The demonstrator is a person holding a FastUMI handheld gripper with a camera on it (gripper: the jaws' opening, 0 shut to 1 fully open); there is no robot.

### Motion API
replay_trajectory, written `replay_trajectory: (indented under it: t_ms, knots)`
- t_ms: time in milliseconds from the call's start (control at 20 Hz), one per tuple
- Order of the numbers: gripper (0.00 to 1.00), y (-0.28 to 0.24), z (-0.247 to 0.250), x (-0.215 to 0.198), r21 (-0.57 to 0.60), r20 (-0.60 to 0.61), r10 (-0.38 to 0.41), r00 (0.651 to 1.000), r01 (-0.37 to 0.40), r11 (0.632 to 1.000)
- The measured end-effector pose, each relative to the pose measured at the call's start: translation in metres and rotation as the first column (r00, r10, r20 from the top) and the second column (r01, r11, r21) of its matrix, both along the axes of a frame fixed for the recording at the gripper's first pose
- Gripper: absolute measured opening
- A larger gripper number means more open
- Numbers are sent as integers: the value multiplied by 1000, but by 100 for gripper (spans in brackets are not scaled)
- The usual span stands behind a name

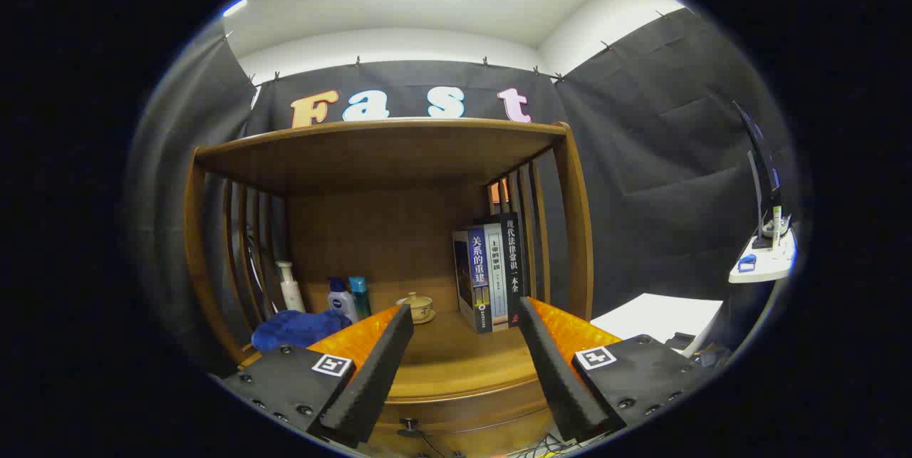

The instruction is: Pull open the drawer, take out the items inside it, and place them on the countertop above the cabinet.

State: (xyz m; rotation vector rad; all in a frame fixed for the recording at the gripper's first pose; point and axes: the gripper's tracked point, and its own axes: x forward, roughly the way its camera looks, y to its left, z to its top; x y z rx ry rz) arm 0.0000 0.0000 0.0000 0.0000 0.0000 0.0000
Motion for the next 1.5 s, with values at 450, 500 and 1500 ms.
replay_trajectory:
  t_ms: [450,500,1500]
  knots:
    - [98,4,-4,1,6,-29,17,999,-17,1000]
    - [98,5,-4,1,8,-27,19,999,-19,1000]
    - [98,24,-75,9,-12,-40,99,994,-99,995]
